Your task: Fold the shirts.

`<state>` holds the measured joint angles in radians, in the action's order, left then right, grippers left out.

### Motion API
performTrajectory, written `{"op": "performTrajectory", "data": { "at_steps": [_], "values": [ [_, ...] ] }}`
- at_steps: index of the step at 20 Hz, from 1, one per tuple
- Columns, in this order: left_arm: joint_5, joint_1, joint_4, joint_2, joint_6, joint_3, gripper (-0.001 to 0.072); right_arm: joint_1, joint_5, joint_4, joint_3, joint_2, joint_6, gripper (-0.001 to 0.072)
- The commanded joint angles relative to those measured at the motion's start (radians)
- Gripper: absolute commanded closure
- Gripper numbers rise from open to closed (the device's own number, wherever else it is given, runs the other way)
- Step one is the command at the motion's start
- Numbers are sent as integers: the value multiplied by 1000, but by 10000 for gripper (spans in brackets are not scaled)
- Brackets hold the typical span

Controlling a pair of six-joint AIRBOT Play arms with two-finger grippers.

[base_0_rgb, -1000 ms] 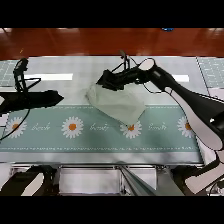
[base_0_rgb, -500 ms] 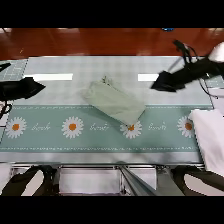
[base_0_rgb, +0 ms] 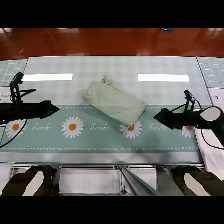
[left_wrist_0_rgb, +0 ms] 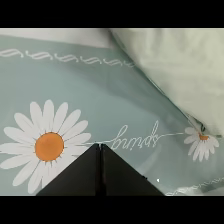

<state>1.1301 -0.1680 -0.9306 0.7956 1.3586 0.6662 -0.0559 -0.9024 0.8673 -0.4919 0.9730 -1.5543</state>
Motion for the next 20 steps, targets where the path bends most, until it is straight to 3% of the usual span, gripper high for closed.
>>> {"op": "performTrajectory", "data": {
  "at_steps": [1,3,9,10,11,13,16,20],
  "values": [
    [-43,2,13,-3,-5,-38,686,14,50,-316,48,113,172,307],
    [-80,2,43,-3,-5,-38,686,87,77,-428,27,212,257,307],
    [-110,2,75,-1,-5,-38,686,234,85,-449,-183,457,267,308],
    [-110,2,75,-1,-5,-38,686,248,84,-450,-226,488,293,335],
    [-112,2,75,-1,-5,-38,686,253,70,-449,-270,512,322,421],
    [-134,2,75,-1,-5,-38,686,252,26,-438,-368,552,367,688],
    [-163,2,75,-1,-5,-38,686,251,-110,-364,-554,565,342,689],
    [-162,2,74,-1,-16,-38,686,244,-297,-125,-890,550,201,689]
  ]
}}
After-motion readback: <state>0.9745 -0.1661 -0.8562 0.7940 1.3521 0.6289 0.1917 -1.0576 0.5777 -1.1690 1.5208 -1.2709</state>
